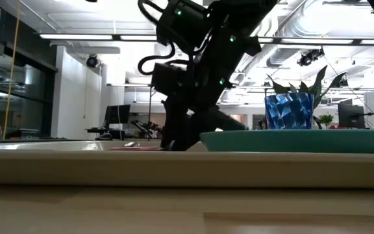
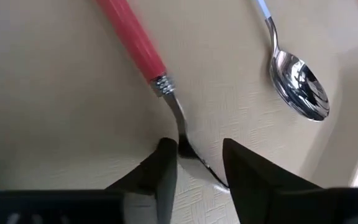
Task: Pick and place plate/cup/fork/spoon on tray
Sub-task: Adjust the pink fork on the gray serving tray
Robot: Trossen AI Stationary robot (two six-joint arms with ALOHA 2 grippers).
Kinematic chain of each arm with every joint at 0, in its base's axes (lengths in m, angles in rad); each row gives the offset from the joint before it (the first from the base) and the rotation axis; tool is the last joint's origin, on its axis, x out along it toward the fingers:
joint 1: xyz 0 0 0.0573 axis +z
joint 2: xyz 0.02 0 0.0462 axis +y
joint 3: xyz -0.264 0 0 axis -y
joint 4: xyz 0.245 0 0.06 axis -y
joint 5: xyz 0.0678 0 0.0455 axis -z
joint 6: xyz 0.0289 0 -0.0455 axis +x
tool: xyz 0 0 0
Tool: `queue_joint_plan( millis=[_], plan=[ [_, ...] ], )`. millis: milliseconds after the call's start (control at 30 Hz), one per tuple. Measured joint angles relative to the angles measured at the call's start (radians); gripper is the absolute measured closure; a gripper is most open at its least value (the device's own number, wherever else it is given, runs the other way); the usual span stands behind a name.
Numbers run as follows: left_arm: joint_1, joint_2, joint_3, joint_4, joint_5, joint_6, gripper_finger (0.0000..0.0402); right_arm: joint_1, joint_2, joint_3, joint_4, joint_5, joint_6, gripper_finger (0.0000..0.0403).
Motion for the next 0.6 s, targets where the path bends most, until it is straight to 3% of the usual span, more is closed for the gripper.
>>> queue_joint_plan(
  millis=[200, 400, 600],
  plan=[
    [0.0, 0.0, 0.0, 0.0, 0.0, 0.015, 0.0401, 0.0, -0.002, -0.002, -0.002, 0.009, 0.004, 0.032],
    [0.0, 0.0, 0.0, 0.0, 0.0, 0.015, 0.0401, 0.003, -0.004, 0.011, -0.025, 0.004, 0.004, 0.0392],
    [0.0, 0.0, 0.0, 0.0, 0.0, 0.017, 0.0401, 0.028, -0.002, 0.052, -0.086, 0.034, 0.01, 0.0397]
  ],
)
